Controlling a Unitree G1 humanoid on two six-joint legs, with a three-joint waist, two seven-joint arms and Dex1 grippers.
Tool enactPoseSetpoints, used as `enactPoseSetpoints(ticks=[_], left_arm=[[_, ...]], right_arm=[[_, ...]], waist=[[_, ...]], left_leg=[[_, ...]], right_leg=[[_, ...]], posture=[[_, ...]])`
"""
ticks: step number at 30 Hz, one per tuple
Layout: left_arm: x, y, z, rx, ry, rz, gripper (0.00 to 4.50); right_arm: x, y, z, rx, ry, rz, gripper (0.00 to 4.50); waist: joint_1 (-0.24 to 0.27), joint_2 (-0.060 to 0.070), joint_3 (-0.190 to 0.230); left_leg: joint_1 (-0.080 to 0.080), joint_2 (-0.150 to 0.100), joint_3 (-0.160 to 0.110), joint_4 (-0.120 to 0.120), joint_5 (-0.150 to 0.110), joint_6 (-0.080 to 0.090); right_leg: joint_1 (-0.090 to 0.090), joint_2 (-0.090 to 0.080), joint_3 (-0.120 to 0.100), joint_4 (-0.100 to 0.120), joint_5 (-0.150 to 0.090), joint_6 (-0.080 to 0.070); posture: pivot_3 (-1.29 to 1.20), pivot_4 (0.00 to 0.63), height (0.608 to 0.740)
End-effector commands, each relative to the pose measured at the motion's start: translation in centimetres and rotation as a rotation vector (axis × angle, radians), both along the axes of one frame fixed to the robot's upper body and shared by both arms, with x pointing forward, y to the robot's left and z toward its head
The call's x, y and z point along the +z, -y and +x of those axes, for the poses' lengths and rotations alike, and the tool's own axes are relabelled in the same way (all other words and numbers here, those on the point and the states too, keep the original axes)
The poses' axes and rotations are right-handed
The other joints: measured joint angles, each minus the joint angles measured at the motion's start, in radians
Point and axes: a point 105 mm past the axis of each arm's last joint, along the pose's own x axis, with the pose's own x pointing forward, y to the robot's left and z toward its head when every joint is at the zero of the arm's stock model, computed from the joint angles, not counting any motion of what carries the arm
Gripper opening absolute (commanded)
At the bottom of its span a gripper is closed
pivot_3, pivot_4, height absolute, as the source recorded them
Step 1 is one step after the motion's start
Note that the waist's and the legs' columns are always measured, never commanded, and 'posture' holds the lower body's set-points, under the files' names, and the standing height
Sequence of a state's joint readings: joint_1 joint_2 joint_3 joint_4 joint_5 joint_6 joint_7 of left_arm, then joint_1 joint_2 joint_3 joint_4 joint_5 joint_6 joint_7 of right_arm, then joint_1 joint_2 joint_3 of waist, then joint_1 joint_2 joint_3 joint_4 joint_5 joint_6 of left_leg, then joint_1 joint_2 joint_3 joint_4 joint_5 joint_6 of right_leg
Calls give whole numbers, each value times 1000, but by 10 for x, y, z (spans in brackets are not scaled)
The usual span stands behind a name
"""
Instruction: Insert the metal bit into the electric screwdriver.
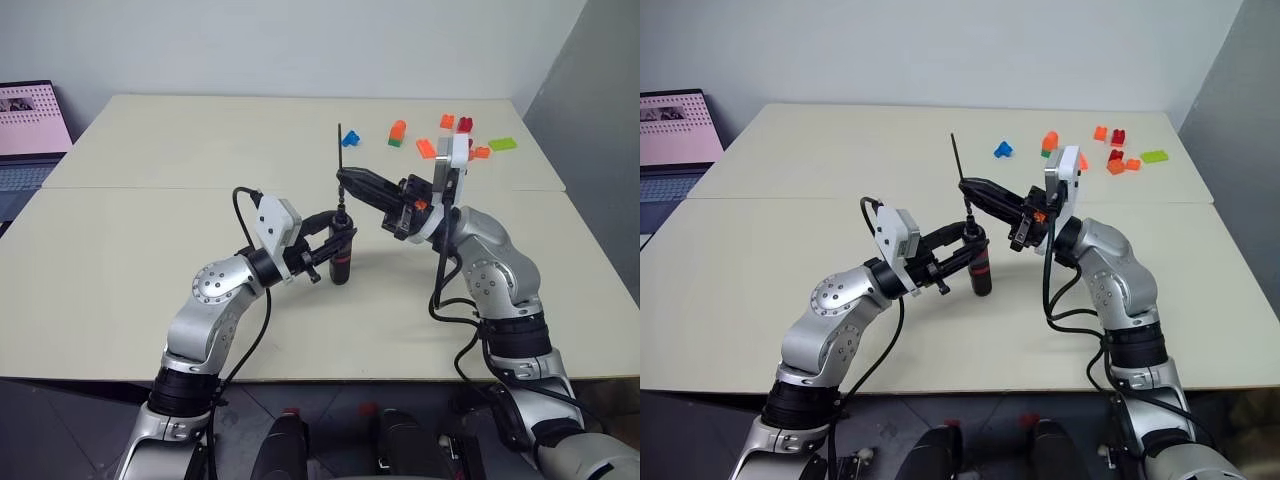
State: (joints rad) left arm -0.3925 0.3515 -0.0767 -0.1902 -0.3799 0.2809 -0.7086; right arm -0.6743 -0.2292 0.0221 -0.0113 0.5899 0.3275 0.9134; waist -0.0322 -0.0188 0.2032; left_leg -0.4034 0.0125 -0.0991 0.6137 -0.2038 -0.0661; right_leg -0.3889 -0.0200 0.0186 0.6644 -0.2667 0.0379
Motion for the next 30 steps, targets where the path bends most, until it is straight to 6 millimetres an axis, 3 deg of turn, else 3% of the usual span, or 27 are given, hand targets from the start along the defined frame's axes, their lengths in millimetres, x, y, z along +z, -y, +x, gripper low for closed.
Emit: enactPoseSetpoints(ticks=[1,13,24,30], left_arm=[[2,-6,3,28,13,13,1622],[1,-5,3,26,12,17,1622],[-1,-3,2,20,9,17,1622],[-1,-2,2,16,8,17,1622]], right_arm=[[3,5,-1,-12,37,10,0],[0,2,-3,2,35,1,0],[20,-2,-12,19,83,35,0],[11,-1,-11,14,57,10,0]], waist=[[0,0,0],[0,0,0],[0,0,0],[0,0,0]], left_leg=[[0,0,0,0,0,0],[1,0,0,0,0,0],[1,0,0,-1,0,0],[1,0,0,-1,0,0]], right_leg=[[0,0,0,0,0,0],[1,0,1,0,0,0],[1,0,1,0,0,0],[1,0,1,0,0,0]], posture=[[0,150,740],[0,150,740],[0,150,740],[0,150,740]])
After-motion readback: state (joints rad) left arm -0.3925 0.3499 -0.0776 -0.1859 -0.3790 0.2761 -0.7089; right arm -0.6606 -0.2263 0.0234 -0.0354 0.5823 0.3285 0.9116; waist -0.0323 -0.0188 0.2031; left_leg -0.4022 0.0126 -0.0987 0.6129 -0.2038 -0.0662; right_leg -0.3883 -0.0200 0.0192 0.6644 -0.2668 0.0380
